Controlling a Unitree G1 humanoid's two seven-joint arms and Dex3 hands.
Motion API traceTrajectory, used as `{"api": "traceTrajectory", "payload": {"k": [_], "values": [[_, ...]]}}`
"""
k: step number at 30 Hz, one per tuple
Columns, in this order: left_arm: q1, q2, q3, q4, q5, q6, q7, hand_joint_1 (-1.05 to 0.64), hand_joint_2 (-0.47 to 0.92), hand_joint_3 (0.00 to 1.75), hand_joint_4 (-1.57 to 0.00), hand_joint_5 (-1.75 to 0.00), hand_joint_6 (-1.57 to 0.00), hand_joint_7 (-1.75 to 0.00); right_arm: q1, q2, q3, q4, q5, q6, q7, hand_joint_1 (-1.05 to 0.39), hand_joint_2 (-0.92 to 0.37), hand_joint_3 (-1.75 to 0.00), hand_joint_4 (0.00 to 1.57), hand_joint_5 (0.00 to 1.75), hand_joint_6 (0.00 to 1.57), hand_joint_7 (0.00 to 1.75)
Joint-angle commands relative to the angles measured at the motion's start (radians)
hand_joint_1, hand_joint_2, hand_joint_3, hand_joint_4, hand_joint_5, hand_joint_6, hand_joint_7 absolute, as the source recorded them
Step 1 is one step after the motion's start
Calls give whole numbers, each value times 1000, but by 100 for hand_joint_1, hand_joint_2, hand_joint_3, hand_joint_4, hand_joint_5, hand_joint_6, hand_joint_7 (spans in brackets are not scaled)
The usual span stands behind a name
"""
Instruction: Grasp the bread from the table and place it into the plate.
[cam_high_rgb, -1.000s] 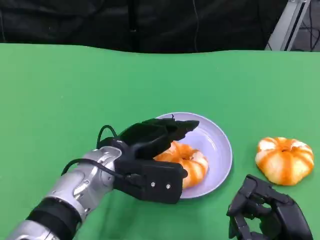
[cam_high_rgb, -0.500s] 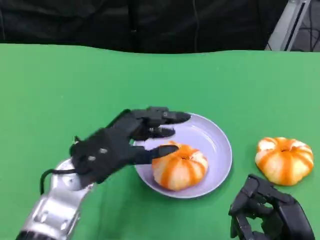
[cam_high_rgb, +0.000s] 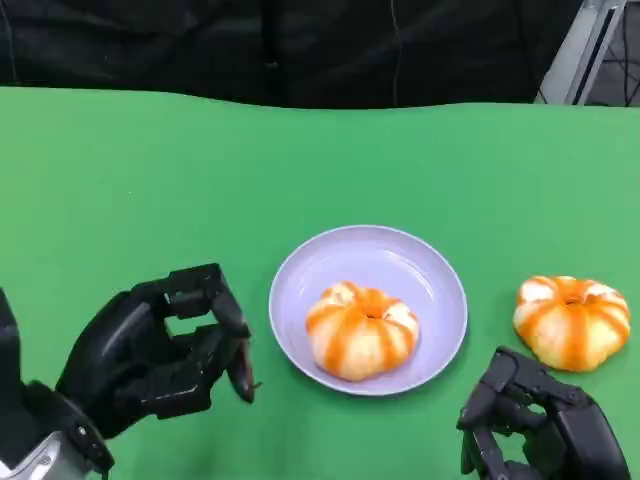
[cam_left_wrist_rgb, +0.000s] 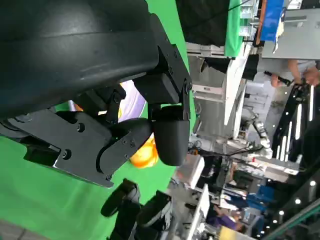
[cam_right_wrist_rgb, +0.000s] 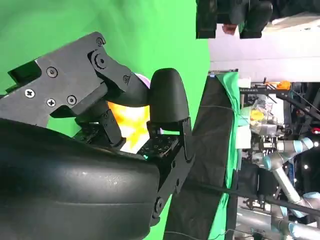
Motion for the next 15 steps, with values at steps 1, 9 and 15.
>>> {"api": "traceTrajectory", "payload": {"k": [1, 9, 15], "values": [[-2, 12, 11, -21, -8, 12, -11, -13, 56, 124, -87, -175, -77, -166, -1, -12, -8, 3, 10, -6, 0, -14, -61, -113, 82, 175, 75, 154], [211, 48, 127, -72, -167, 79, -103, -15, 65, 103, -87, -175, -80, -167, -3, -15, -11, 3, 3, -5, -3, -14, -60, -113, 82, 175, 75, 154], [254, 47, 156, -39, -183, 78, -136, -16, 67, 103, -87, -175, -79, -171, -6, -19, -14, 10, 0, -14, 0, -13, -61, -113, 82, 175, 75, 154]]}}
